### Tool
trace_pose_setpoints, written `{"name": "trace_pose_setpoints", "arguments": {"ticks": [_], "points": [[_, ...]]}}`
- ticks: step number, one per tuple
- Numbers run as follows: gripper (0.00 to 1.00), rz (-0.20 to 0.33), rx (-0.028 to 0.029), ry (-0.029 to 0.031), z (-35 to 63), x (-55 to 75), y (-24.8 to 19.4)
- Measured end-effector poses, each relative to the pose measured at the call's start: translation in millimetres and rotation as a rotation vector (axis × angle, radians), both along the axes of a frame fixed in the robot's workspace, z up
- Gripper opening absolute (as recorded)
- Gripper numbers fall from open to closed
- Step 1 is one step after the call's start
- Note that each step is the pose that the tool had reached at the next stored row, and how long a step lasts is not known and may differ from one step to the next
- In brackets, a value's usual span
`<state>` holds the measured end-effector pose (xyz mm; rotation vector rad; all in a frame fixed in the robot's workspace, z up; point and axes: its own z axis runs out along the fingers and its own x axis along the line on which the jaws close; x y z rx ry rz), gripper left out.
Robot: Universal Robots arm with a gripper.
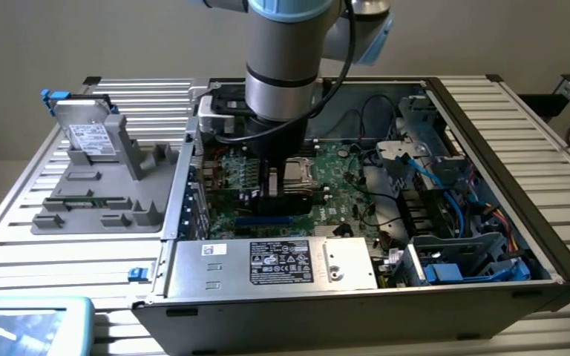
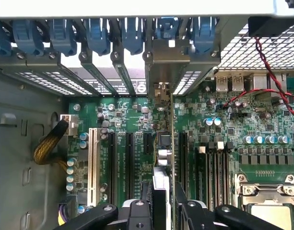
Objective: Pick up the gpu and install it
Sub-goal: 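Insert the gpu into the slot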
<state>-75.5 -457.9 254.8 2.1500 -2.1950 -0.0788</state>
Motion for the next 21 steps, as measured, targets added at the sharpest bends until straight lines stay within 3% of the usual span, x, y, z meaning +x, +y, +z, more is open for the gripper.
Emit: {"name": "trace_pose_setpoints", "arguments": {"ticks": [9,13,21], "points": [[0.29,-0.002,-0.0002,0.0002,-1.5,-0.5,0.8],[0.29,-0.002,-0.0012,0.0001,-1.9,-0.6,3.8],[0.29,-0.002,-0.0026,0.0001,-2.0,-0.7,3.9]]}}
